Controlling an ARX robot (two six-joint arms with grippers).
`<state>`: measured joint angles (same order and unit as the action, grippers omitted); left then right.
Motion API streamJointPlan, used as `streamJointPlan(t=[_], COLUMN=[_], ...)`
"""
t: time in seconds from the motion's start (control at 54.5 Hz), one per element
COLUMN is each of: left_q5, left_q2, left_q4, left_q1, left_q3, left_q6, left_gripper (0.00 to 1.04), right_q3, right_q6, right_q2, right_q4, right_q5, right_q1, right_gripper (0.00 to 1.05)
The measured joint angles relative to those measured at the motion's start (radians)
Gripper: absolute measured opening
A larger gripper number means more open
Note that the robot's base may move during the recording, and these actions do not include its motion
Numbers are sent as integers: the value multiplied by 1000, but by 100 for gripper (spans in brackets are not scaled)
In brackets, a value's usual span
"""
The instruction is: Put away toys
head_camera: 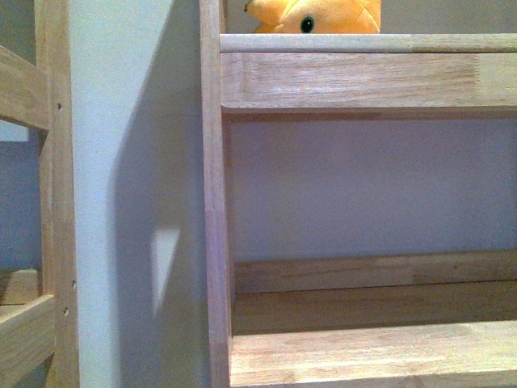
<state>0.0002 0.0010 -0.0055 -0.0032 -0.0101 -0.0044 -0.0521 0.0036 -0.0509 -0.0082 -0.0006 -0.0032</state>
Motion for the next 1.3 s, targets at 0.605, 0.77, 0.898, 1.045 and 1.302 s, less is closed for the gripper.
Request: streamJointPlan(t=[0.605, 0.77, 0.898, 1.045, 1.302], left_q5=[0, 0, 0, 0, 0], left_q2=[0, 0, 0, 0, 0], left_q4=[0, 0, 0, 0, 0], left_q1=[0, 0, 0, 0, 0], left_q3=[0, 0, 0, 0, 0], left_q6=[0, 0, 0, 0, 0], left_gripper=[98, 98, 98, 98, 98], right_q3=[37, 37, 37, 37, 37], right_q6=[-1, -1, -1, -1, -1], right_q2=[43, 43, 43, 43, 43], right_q4=[5, 5, 5, 5, 5], right_q5=[0, 0, 0, 0, 0], right_q1=[0, 0, 0, 0, 0], right_gripper=[16, 43, 62, 82, 98])
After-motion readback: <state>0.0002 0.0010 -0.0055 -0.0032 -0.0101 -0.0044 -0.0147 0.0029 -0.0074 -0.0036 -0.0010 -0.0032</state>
